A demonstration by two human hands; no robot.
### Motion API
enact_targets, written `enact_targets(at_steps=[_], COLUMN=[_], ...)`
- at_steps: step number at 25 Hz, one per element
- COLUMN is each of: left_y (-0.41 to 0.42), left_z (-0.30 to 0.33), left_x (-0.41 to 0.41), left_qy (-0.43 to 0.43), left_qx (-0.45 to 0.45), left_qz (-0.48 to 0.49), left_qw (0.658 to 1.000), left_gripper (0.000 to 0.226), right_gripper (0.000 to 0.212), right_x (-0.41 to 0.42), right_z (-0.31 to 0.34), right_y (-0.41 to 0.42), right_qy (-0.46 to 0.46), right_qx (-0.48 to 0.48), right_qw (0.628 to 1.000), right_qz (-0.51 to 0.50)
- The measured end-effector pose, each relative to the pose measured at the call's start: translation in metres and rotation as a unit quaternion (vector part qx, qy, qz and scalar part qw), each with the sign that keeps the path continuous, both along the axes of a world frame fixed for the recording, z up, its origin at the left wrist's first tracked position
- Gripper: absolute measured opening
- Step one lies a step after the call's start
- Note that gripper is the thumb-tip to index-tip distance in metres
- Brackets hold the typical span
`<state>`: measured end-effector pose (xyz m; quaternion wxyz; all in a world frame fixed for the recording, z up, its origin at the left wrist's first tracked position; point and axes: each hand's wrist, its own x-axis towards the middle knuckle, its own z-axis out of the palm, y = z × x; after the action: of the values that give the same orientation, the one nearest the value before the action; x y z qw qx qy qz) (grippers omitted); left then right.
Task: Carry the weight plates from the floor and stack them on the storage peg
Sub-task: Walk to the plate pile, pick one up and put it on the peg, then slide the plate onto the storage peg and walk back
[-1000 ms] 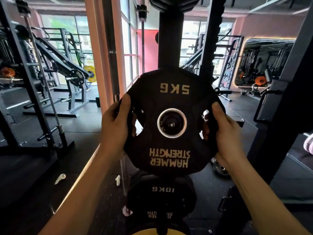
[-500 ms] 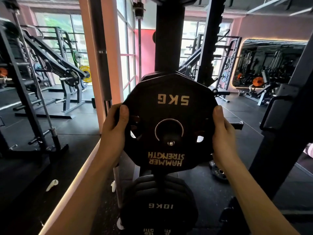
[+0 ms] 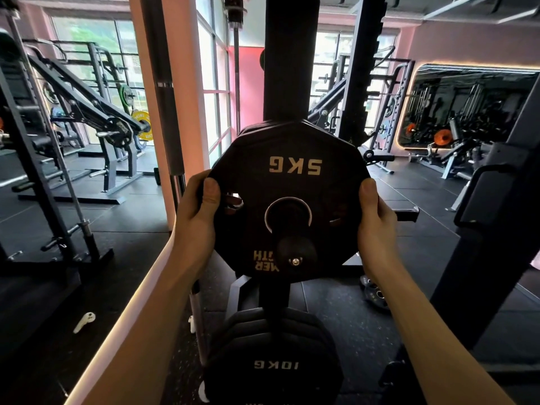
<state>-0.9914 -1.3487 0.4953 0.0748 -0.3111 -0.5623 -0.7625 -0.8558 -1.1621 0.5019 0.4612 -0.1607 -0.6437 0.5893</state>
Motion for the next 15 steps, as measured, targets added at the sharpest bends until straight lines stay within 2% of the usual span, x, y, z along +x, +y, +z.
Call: enact_targets(at_steps=[3,7,11,13,15], left_y=[-0.001,-0.005,-0.016,-0.025,-0.036], left_z=[0.001,0.004,-0.002,-0.016,-0.032], left_x=[-0.002,0.007,0.02,0.031,0.05], left_qy=[0.003,0.034,0.08,0.089,0.067], left_qx=[-0.012,-0.08,-0.211,-0.218,-0.199], left_qz=[-0.005,0.024,0.153,0.17,0.151], left_qw=[1.0,0.996,0.962,0.957,0.966], left_gripper=[0.021,0.018,0.039,0.044,0.047], right_gripper=[0.038,0.051,0.033,0.026,0.025], right_x=[-0.002,0.0,0.015,0.025,0.039], right_z=[-0.004,-0.004,-0.014,-0.031,-0.05], right_y=[0.003,0.004,0.001,-0.001,-0.008], right_qy=[0.001,-0.035,-0.086,-0.106,-0.109], right_qx=[0.01,0.022,0.053,0.069,0.051], right_qw=[1.0,0.999,0.994,0.992,0.993], right_qz=[0.01,0.017,0.035,0.02,0.014])
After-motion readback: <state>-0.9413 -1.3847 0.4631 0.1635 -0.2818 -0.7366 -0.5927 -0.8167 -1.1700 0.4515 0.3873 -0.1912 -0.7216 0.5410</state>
